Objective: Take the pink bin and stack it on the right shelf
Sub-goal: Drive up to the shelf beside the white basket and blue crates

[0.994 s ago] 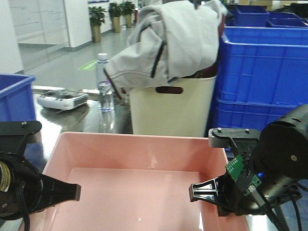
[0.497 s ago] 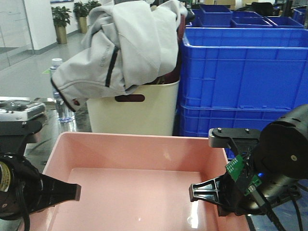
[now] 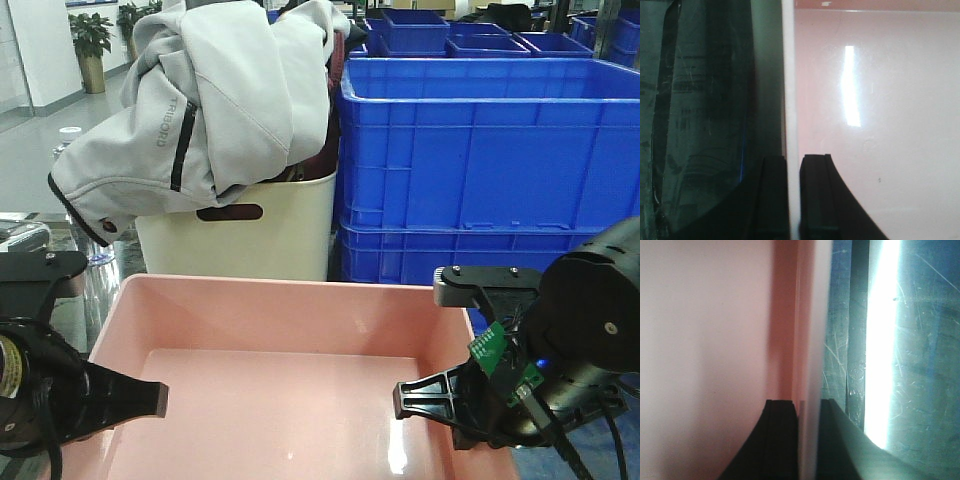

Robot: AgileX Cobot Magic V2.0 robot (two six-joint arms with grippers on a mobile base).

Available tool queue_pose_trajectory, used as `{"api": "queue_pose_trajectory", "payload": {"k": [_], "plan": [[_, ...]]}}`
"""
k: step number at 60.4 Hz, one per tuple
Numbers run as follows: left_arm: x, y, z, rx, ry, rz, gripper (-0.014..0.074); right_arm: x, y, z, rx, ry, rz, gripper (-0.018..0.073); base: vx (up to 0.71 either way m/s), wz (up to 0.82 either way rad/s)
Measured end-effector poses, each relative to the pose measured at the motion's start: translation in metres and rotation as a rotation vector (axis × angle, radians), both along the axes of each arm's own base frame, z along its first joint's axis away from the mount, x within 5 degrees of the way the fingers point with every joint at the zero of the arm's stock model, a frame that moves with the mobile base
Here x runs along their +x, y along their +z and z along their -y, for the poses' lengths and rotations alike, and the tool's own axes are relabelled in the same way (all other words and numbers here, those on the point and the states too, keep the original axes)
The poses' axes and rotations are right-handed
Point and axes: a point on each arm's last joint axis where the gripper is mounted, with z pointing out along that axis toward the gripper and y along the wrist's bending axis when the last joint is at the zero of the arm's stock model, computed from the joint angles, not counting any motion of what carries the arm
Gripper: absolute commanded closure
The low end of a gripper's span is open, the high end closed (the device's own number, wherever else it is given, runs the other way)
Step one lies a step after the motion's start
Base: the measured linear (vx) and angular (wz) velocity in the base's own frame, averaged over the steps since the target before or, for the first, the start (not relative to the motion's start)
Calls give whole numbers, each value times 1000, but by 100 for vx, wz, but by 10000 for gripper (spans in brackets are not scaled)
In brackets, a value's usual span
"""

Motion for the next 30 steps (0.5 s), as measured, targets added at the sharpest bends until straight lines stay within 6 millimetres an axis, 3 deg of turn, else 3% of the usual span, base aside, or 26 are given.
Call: {"api": "queue_pose_trajectory", "payload": {"k": [30], "plan": [[0, 0, 0, 0, 0, 0, 503, 0, 0, 0, 2, 0, 2, 510, 0, 0]]}}
